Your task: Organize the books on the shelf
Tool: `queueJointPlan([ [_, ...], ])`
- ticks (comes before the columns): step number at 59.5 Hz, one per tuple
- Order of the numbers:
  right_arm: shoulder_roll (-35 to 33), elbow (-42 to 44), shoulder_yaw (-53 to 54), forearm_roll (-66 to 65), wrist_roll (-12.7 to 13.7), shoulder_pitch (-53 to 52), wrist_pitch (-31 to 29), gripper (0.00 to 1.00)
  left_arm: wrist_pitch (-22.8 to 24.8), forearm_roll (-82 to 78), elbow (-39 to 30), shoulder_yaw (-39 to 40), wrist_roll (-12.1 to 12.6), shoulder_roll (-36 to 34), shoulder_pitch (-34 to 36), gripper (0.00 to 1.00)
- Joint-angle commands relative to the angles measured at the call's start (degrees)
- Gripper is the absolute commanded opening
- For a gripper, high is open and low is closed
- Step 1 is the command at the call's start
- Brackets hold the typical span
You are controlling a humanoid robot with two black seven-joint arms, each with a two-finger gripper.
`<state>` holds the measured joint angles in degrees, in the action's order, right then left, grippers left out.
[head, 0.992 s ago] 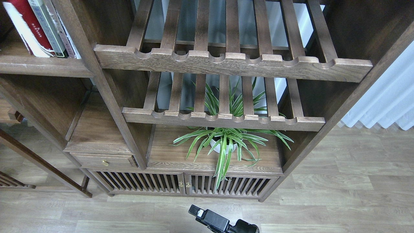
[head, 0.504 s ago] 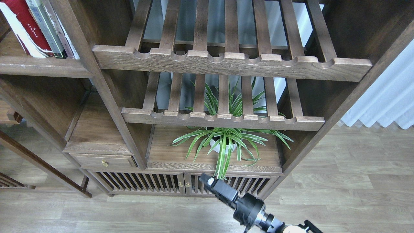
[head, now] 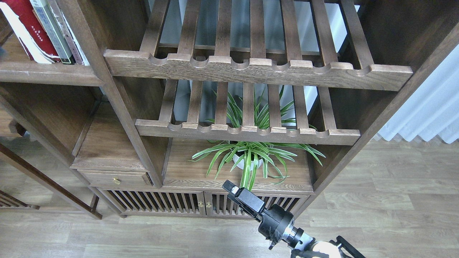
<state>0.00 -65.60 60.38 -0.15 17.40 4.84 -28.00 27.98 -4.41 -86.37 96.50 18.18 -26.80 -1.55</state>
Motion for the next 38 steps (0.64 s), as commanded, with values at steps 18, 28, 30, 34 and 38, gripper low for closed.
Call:
queueJointPlan([
  [18, 0.00, 0.12, 0.08, 0.06, -0.08, -0.97, 0.00, 0.99, 0.02, -0.51, 1.56, -4.30, -0.52, 6.41, -4.52, 0.47],
  [28, 0.00, 0.83, 1.40, 0.23, -0.08, -1.94, 0.00, 0.99, 0.02, -0.60, 3.32, -6.67, -0.52, 9.05, -4.52, 0.48],
  [30, 0.00, 1.00, 1.58, 0.23, -0.08, -2.12, 0.00, 0.99, 0.02, -0.51, 3.84, -7.38, -0.52, 9.49, -4.52, 0.48],
  [34, 0.00, 1.53, 1.67, 0.23, -0.08, -2.29, 0.00, 0.99, 0.02, -0.60, 5.86, -10.80, -0.52, 10.63, -4.69, 0.52],
  [38, 0.00, 1.80, 1.58, 0.23, -0.26, -2.29, 0.00, 0.99, 0.02, -0.60, 7.89, -12.91, -0.52, 11.86, -4.61, 0.58],
])
